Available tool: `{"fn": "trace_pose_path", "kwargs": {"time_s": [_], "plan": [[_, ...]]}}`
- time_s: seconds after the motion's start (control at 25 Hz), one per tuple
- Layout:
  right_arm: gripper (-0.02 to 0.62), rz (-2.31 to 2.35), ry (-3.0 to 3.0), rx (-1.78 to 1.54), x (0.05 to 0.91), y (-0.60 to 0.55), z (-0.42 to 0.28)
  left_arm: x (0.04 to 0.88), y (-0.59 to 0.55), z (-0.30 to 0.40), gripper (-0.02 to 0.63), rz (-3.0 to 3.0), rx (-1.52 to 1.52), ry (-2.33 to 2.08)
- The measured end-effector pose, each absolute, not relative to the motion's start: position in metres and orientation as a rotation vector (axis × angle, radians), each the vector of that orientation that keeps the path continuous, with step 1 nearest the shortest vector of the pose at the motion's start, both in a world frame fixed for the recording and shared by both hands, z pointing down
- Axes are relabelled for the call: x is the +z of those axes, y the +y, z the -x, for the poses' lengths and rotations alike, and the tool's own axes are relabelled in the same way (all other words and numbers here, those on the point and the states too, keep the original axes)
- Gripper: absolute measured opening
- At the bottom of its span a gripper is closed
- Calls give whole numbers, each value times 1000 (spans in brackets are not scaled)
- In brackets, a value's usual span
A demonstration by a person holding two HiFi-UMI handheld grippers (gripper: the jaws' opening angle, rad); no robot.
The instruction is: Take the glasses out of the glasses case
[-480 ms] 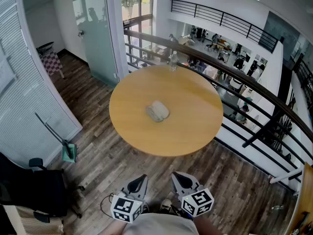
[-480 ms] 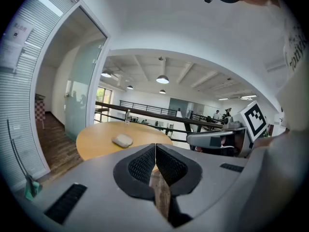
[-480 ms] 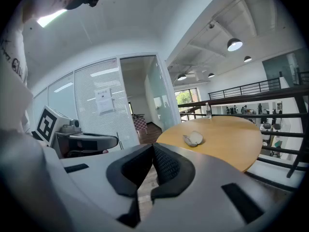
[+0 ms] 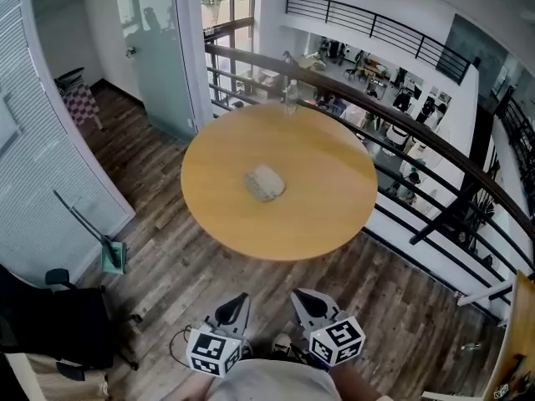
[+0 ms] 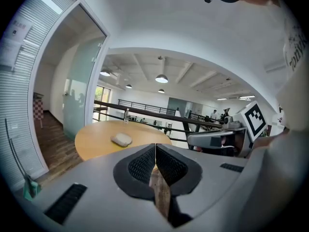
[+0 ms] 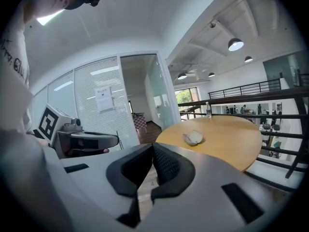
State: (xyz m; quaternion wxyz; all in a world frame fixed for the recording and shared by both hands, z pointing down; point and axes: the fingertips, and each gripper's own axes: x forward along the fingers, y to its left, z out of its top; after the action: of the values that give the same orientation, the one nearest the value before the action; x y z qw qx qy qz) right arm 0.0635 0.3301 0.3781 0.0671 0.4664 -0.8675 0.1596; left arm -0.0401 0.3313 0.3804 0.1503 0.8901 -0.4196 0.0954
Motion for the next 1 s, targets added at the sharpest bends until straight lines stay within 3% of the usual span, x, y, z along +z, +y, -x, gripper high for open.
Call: {"fn": "trace_pose_path", "kwargs": {"time_s": [1.0], "plan": [[26,-1509,-2538,484,388,299,-4,390,307,115,25,-2604,277,-1119]]}}
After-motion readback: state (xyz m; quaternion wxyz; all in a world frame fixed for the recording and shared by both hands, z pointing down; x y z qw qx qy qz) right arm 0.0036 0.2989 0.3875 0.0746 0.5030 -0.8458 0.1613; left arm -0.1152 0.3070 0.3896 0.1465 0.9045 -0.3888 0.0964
